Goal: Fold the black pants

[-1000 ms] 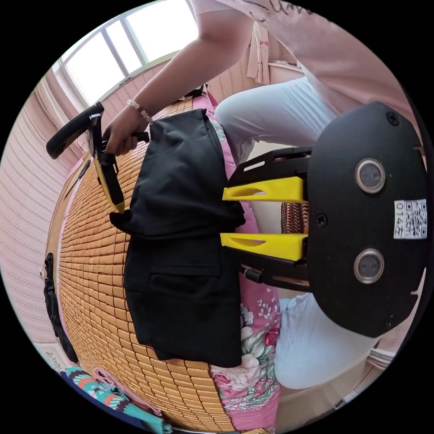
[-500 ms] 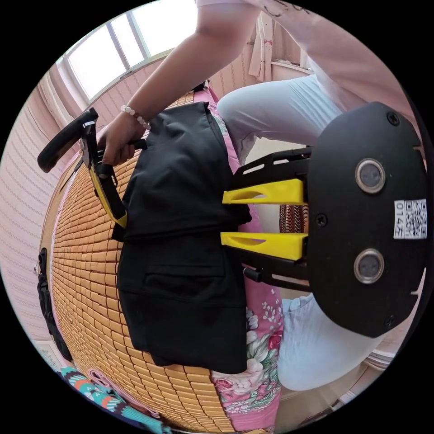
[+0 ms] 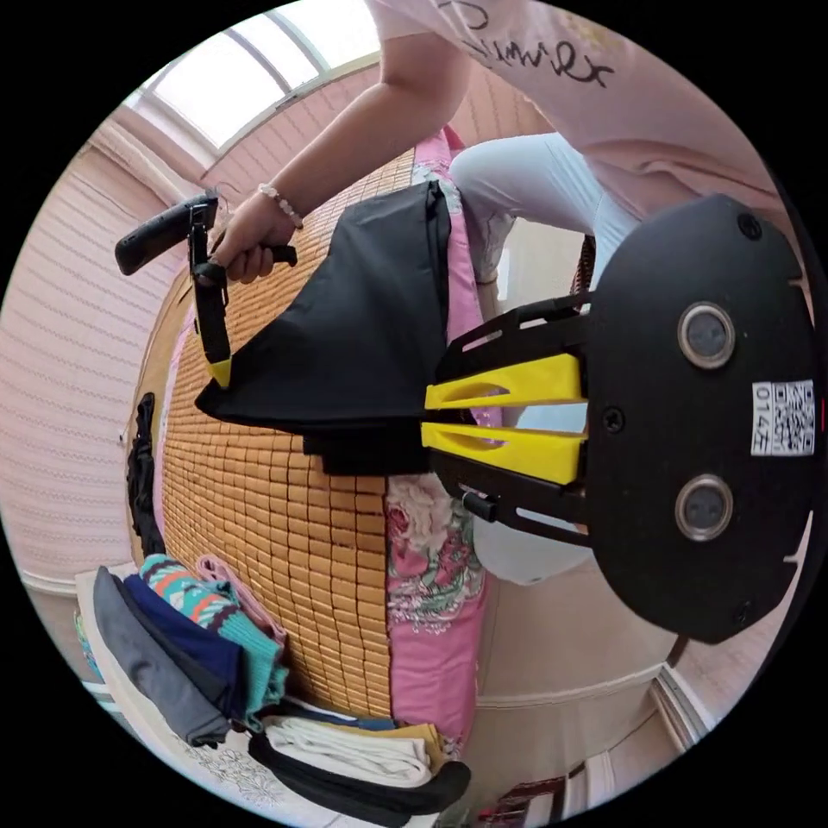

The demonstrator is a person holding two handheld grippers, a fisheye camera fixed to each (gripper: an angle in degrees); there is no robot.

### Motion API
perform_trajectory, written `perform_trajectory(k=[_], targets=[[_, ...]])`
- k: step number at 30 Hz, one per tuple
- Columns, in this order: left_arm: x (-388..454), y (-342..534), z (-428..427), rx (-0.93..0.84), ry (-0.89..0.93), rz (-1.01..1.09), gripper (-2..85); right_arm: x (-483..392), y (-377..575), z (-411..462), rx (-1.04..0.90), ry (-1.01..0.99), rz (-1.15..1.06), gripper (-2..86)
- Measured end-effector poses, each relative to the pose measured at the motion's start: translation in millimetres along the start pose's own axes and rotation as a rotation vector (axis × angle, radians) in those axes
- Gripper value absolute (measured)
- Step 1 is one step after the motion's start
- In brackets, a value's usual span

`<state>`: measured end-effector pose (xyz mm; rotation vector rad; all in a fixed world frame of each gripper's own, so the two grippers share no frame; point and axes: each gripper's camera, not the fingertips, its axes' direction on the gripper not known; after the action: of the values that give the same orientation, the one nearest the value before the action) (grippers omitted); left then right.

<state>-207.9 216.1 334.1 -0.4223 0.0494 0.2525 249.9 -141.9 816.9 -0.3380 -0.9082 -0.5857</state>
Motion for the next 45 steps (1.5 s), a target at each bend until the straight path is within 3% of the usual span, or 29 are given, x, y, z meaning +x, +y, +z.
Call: perform_trajectory(k=[2, 6, 11, 15, 19, 22, 25, 27, 32, 34, 37, 40, 45], targets=[[-13.3, 2.8, 0.2, -0.013, -0.028, -0.055, 6.1, 12.5, -1.0, 27.7, -0.107, 0.089, 0.115, 4.1], [-1.2, 4.0, -4.6, 0.018, -0.076, 0.013, 6.3, 7.8, 47.8, -5.3, -0.043, 0.166, 0.174, 3.2], [61.7, -0.1, 20.3, 0.055, 0.129, 0.22, 5.3, -9.8, 169.8, -68.1, -0.072, 0.388, 0.431, 0.7], [134.7, -2.3, 62.0, -0.02, 0.335, 0.37, 5.2, -34.9, 235.4, -62.1, -0.238, 0.324, 0.588, -0.1], [188.8, -1.1, 96.8, -0.044, 0.268, 0.502, 5.0, -50.9, 288.9, -31.3, -0.374, 0.357, 0.725, -0.4], [205.2, 4.8, 123.9, -0.112, 0.183, 0.551, 4.7, -50.8, 304.3, -35.3, -0.295, 0.347, 0.761, -0.7], [207.2, 14.9, 126.0, -0.069, 0.205, 0.546, 4.1, -46.4, 315.9, -43.9, -0.34, 0.333, 0.804, -0.7], [211.7, 18.6, 125.2, -0.084, 0.207, 0.547, 4.0, -47.5, 315.3, -54.4, -0.365, 0.33, 0.794, -0.5], [225.4, 28.7, 112.1, -0.004, 0.212, 0.546, 2.6, -45.1, 247.0, -72.9, -0.123, 0.275, 0.566, -0.4], [234.0, 36.9, 131.5, -0.059, 0.158, 0.557, 0.4, -36.9, 212.7, -55.9, -0.104, 0.275, 0.485, -0.4], [246.0, 58.4, 137.9, 0.017, 0.105, 0.66, -0.7, -20.8, 171.2, -22.0, -0.147, 0.329, 0.414, -0.5], [260.0, 68.2, 142.1, 0.026, 0.049, 0.727, -0.9, 2.4, 167.7, 25.4, -0.354, 0.381, 0.367, -0.7], [259.6, 75.8, 145.4, 0.037, 0.104, 0.707, -1.0, 3.6, 171.1, 4.5, -0.305, 0.396, 0.38, -0.5]])
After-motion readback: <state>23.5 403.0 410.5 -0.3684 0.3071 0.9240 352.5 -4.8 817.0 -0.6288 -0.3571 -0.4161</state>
